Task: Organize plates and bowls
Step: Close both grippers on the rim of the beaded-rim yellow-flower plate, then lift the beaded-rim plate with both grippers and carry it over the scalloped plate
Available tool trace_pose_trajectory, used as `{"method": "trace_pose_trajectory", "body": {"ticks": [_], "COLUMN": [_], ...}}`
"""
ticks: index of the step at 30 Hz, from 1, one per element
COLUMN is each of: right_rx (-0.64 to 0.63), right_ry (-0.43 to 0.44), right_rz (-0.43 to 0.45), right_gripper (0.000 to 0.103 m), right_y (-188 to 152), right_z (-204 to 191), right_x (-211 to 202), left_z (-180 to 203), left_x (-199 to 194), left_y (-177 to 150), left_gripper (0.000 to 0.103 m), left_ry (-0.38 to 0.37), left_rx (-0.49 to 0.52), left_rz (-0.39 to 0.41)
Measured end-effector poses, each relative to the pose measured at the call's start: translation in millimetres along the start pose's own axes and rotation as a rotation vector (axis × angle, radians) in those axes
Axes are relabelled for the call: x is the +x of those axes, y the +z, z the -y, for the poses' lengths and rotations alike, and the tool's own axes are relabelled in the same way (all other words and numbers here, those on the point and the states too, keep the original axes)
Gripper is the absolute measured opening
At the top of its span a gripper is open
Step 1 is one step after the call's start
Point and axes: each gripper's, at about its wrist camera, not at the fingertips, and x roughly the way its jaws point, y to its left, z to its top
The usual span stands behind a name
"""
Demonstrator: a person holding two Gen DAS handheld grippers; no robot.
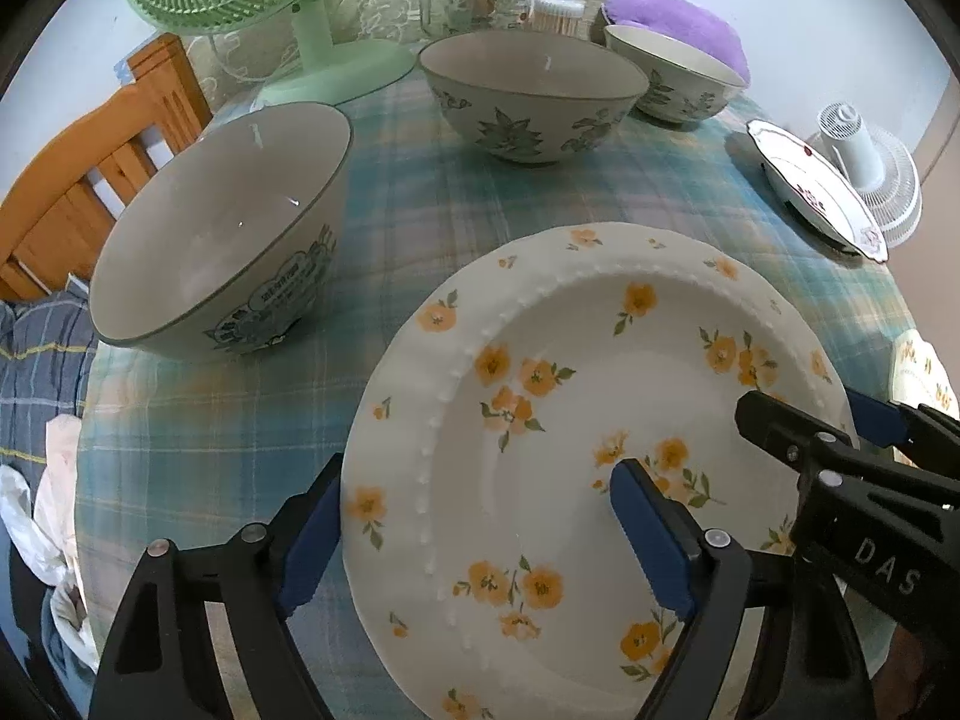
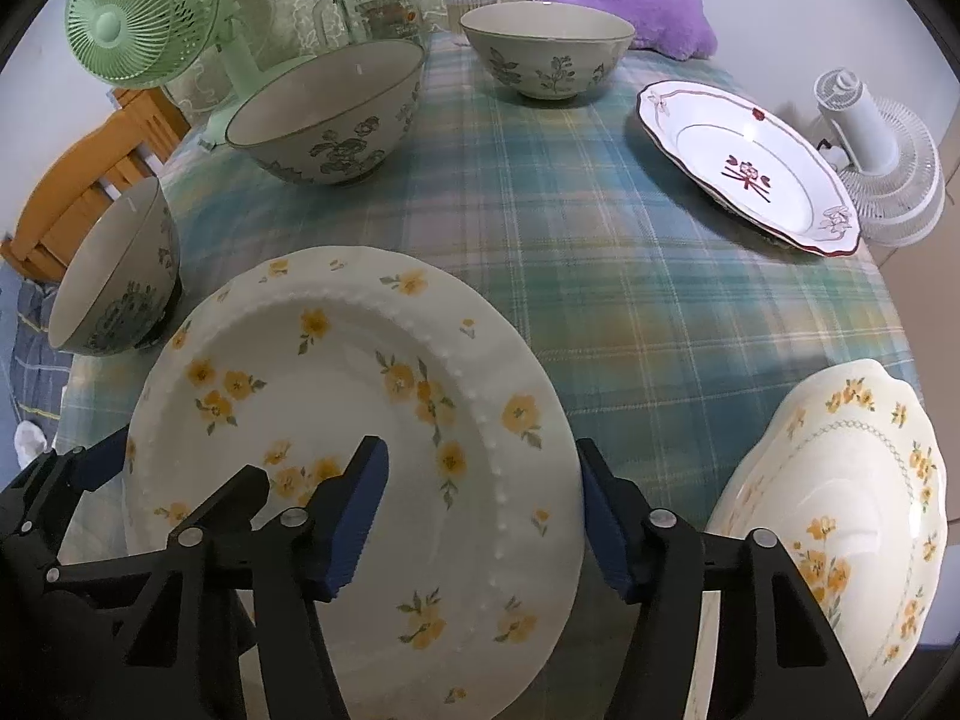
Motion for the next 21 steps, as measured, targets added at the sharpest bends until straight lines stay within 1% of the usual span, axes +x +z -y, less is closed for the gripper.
{"method": "trace_pose_trajectory", "body": {"ticks": [1,2,3,6,13,15,21], "right_rx": [0.001,0.000,-0.006,-0.017,-0.022,-0.019,-0.006], "right_ry": [0.002,0.001,-0.005,-0.005,-0.027,-0.029,-0.041], "right_rz": [-0.004,-0.006,-0.013,-0.001,-0.001,-0.001,0.010], "right_gripper": [0.060,0.057,0.056,0.056,0.056,0.056,0.056], "right_y": [1.6,2.5,3.7,4.1,4.2,3.1,-8.3], "right_z": [1.1,1.8,2.3,1.6,-3.3,-6.2,-13.3], "right_x": [1.6,3.2,6.1,7.8,7.0,3.7,-13.0], "left_z": [-0.2,-0.9,-2.2,-2.6,-6.9,-6.7,-11.2], "left_x": [0.9,1.4,2.0,4.5,0.1,-5.0,-24.9], "left_y": [0.9,1.7,2.6,6.3,8.6,7.5,-1.1], "left_gripper": [0.082,0.081,0.081,0.080,0.078,0.078,0.078], "left_ry": [0.006,0.009,0.008,0.019,0.018,0.025,0.005], "left_rx": [-0.004,-0.013,-0.023,-0.059,-0.079,-0.072,-0.047], "left_rz": [-0.002,0.000,-0.002,-0.002,-0.015,-0.003,0.012]}}
